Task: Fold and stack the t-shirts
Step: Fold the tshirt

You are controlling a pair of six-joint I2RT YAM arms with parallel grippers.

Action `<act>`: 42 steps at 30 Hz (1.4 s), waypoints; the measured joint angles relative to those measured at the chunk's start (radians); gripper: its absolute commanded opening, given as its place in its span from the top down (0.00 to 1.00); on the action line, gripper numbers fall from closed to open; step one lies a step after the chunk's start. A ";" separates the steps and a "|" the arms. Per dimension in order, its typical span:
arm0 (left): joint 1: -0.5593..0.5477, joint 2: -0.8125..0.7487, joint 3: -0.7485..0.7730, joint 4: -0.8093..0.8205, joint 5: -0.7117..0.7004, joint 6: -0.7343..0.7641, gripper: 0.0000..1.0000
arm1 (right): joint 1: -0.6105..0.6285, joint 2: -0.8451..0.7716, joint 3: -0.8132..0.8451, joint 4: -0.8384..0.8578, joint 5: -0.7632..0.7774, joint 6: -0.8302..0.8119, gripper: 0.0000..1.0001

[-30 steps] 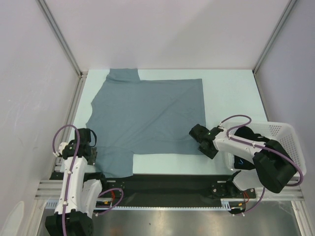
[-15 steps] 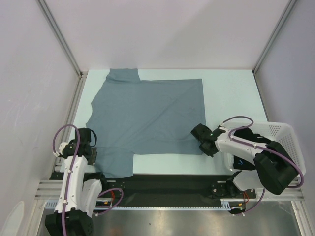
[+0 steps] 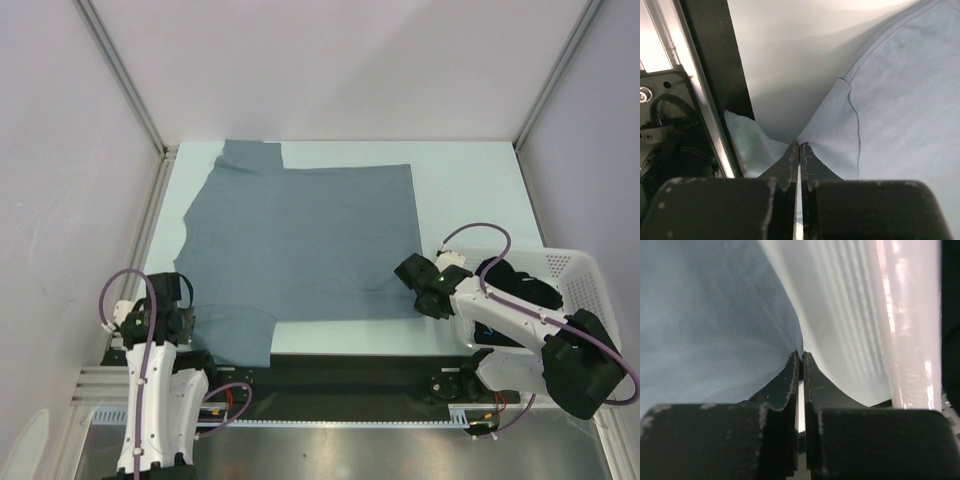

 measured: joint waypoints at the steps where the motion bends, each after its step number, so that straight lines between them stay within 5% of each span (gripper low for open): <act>1: 0.000 -0.017 0.003 -0.008 0.002 -0.003 1.00 | 0.000 -0.003 -0.002 0.005 -0.003 -0.025 1.00; 14: 0.001 0.088 0.106 0.008 0.036 0.132 1.00 | -0.024 0.012 0.038 0.014 -0.077 -0.200 1.00; 30: -0.057 0.477 0.261 0.495 0.153 0.473 1.00 | -0.284 0.312 0.344 0.177 -0.264 -0.452 1.00; 42: -0.061 0.770 0.492 0.636 0.192 0.557 1.00 | -0.368 0.478 0.480 0.210 -0.370 -0.518 1.00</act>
